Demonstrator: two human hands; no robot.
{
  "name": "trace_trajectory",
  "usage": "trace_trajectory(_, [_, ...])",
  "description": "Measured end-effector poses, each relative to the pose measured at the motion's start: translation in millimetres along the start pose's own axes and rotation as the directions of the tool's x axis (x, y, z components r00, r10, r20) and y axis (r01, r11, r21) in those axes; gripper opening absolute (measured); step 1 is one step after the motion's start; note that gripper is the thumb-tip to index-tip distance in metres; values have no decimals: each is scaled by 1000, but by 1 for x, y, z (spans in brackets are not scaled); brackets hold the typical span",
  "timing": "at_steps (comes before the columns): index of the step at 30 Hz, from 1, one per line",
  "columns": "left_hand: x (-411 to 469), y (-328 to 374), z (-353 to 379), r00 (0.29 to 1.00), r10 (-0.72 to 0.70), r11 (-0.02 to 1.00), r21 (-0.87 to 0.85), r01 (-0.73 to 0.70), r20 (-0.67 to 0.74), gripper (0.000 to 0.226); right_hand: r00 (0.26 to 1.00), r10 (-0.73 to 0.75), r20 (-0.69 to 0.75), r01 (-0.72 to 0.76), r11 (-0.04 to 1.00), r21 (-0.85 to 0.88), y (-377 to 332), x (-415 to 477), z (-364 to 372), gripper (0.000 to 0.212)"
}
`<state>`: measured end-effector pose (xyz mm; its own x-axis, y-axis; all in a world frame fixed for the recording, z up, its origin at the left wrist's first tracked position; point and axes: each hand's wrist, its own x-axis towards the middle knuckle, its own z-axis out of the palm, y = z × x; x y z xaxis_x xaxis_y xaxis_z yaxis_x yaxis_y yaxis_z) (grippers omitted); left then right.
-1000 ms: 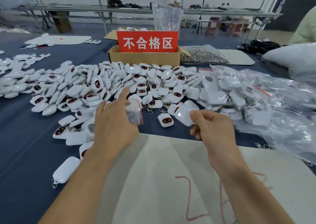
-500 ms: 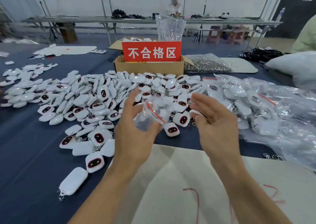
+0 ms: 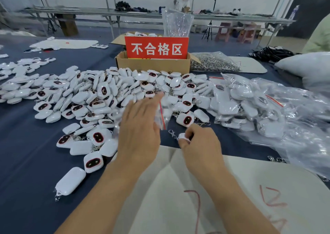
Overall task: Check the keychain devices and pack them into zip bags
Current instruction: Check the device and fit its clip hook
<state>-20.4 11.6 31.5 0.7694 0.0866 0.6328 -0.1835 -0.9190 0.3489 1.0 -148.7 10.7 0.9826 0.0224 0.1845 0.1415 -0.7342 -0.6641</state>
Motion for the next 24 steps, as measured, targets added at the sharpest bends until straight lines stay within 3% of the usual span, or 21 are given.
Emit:
trace_trajectory(3, [-8,3,12,965,-77,994,90,56,251,93,1000,20,-22,-22,997,-75,6,-1,-8,30])
trace_trajectory(5, [-10,3,12,969,-40,996,88,19,244,93,999,19,-29,-17,995,98,6,-3,-16,43])
trace_trajectory(7, [-10,7,10,987,42,999,-9,-41,153,83,997,23,-73,-3,964,266,6,-5,-29,50])
trace_trajectory(10, [-17,24,9,983,112,953,-296,-64,148,61,999,-35,-20,39,942,335,7,-9,-44,36])
trace_trajectory(13, [-22,35,14,955,53,815,-565,128,292,37,992,-83,96,52,955,291,7,-12,-48,18])
trace_trajectory(17, [-17,31,20,898,-115,711,-596,373,425,15,990,-3,142,-55,913,404,5,-9,-48,25])
trace_trajectory(24, [-16,29,28,846,-113,622,-627,470,522,16,916,74,394,-338,672,659,17,-1,-53,24])
